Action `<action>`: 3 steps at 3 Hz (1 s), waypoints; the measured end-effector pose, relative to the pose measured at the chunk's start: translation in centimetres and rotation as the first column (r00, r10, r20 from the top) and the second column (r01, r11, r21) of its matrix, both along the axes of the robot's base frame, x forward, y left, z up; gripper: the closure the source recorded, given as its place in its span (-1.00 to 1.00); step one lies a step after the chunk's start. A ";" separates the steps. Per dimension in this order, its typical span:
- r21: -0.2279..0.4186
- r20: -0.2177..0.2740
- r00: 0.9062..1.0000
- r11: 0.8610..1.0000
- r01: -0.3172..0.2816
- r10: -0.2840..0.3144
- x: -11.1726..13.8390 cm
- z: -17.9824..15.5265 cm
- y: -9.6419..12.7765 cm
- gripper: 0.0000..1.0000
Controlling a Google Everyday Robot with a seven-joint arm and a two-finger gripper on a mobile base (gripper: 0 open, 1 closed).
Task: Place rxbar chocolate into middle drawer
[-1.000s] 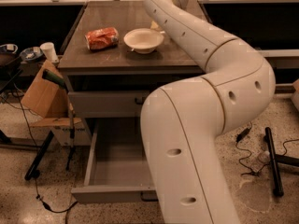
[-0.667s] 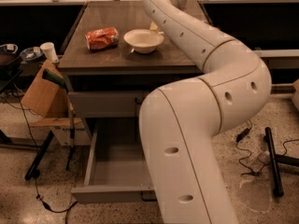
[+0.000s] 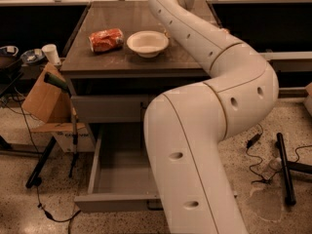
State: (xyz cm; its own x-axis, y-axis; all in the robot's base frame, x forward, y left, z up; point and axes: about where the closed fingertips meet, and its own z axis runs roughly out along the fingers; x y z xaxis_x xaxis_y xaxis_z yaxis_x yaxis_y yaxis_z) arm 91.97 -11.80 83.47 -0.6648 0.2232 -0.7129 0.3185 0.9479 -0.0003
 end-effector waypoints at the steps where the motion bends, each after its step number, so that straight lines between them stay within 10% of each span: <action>1: 0.001 0.004 1.000 1.000 -0.002 0.002 0.1 0.2 0.1 0.31; 3: 0.003 0.026 1.000 1.000 -0.005 0.004 0.4 1.2 0.1 1.00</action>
Offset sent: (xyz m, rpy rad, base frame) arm 0.0071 0.0086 0.0182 0.0111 -0.0284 0.0136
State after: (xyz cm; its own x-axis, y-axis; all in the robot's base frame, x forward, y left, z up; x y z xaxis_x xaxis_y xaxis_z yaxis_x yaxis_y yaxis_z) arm 92.37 -11.68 84.70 -0.6472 0.2220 -0.7292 0.3141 0.9493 0.0103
